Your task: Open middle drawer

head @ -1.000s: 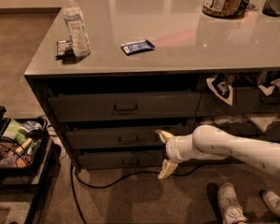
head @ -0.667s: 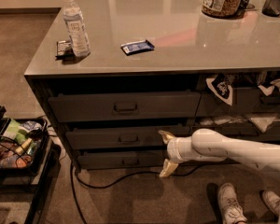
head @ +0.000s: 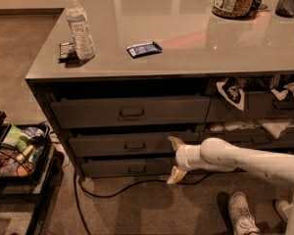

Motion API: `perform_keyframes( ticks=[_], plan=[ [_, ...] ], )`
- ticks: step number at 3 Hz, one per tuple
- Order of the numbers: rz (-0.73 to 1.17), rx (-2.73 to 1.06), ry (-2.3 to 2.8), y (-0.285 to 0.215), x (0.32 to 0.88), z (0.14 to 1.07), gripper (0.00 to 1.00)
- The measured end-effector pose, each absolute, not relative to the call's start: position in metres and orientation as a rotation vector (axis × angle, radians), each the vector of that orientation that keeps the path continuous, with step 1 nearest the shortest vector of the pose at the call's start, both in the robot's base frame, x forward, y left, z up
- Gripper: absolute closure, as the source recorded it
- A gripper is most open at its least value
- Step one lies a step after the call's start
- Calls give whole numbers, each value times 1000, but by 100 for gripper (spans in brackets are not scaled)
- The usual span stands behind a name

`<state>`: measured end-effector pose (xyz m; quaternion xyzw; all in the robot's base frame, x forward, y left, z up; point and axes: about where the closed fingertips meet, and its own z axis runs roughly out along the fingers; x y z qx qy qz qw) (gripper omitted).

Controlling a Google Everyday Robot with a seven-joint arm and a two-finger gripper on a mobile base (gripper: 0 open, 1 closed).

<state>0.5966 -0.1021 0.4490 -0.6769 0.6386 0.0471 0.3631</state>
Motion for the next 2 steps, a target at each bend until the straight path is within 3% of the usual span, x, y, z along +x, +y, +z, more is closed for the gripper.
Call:
perform_keyframes(
  ticks=[2],
  plan=[
    [118, -1671, 1556, -102, 630, 433, 0]
  ],
)
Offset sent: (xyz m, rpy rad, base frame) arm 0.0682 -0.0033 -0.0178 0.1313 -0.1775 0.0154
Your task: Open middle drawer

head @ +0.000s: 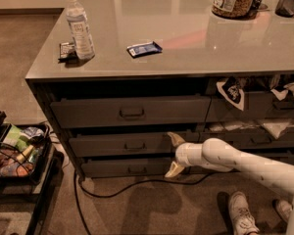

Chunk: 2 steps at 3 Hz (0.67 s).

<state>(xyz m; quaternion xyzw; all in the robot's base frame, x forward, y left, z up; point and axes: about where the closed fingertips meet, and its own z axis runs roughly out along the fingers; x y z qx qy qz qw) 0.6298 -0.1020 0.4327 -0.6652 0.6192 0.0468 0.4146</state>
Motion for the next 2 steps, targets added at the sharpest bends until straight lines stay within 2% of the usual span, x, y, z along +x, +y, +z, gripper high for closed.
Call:
perform_keyframes(
  ticks=[1, 2],
  plan=[
    [58, -1650, 1502, -99, 663, 436, 0],
    [58, -1650, 1502, -99, 663, 436, 0]
  ],
)
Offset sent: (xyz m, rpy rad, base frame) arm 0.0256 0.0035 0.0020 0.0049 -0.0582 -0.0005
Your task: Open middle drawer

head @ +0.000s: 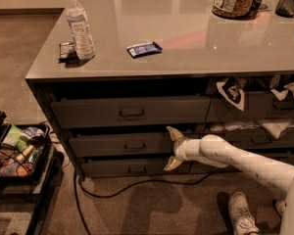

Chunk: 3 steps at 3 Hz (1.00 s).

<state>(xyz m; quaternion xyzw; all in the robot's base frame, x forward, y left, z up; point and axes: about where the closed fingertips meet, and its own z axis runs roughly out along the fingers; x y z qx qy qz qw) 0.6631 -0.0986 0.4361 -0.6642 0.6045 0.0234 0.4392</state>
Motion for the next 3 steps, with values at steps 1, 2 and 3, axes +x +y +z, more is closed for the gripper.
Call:
perform_keyframes(
  ticks=[1, 2, 3],
  plan=[
    [63, -1636, 1470, -90, 701, 426, 0],
    [63, -1636, 1470, -90, 701, 426, 0],
    [98, -1639, 1489, -86, 704, 416, 0]
  ],
)
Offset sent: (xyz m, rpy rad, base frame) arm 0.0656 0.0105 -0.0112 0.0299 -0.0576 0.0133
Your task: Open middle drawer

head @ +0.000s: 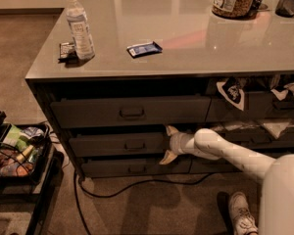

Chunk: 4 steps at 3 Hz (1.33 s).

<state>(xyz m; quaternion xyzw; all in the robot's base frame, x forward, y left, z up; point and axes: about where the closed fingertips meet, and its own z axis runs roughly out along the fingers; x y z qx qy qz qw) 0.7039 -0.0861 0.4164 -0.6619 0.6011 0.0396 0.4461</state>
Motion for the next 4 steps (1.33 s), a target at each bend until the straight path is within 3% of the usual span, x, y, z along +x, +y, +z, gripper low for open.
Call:
perform_keyframes(
  ticks=[1, 4],
  plan=[
    [177, -1645, 1533, -76, 719, 412, 0],
    [138, -1712, 1591, -76, 717, 409, 0]
  ],
)
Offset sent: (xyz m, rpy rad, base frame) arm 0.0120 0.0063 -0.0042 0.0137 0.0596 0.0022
